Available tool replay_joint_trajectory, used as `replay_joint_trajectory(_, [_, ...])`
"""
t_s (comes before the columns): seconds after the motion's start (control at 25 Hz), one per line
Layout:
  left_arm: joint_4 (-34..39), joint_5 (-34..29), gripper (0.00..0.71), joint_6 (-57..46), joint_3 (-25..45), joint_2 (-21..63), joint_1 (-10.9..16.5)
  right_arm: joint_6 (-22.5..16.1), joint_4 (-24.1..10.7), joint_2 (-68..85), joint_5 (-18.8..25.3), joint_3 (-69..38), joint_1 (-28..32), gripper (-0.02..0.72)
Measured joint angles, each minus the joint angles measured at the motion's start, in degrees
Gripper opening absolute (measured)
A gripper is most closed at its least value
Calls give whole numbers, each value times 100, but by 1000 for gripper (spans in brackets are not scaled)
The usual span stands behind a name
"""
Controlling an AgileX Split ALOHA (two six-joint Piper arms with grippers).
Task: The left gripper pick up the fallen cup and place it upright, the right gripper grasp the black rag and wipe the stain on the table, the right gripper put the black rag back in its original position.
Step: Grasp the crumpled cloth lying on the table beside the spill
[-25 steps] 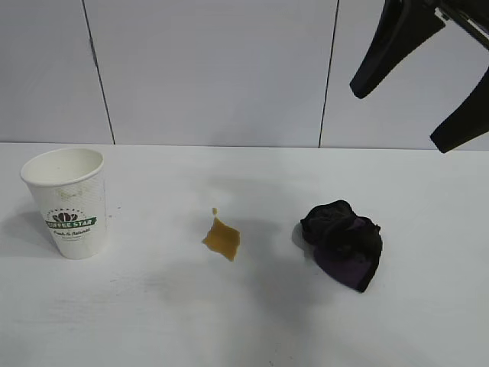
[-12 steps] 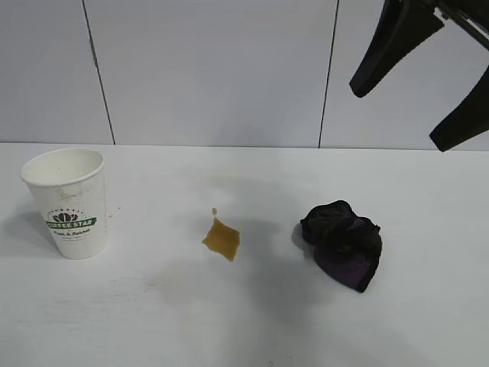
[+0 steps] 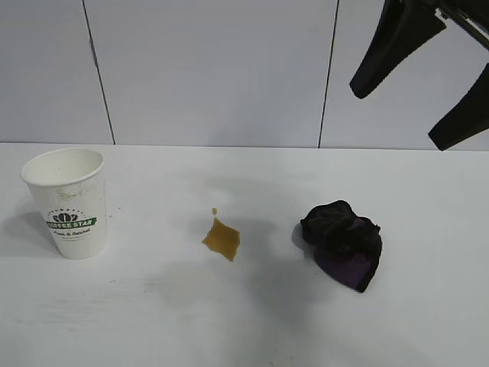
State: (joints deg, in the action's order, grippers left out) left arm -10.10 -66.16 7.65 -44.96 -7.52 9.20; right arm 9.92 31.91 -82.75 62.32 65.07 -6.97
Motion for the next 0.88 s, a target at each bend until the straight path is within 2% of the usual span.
replay_joint_trajectory(0.2, [36, -155, 687, 5, 843, 180, -232, 45, -85, 0, 5, 0, 0, 622])
replay_joint_trajectory(0.56, [346, 25, 687, 10, 1616, 207, -804, 58, -190, -18, 22, 0, 0, 622])
replay_joint_trajectory(0.76, [392, 116, 687, 10, 1714, 211, -965, 6, -615, -222, 59, 0, 0, 622])
replay_joint_trajectory(0.88, [408, 144, 687, 10, 1716, 211, -1040, -112, -966, -532, -181, 0, 0, 622])
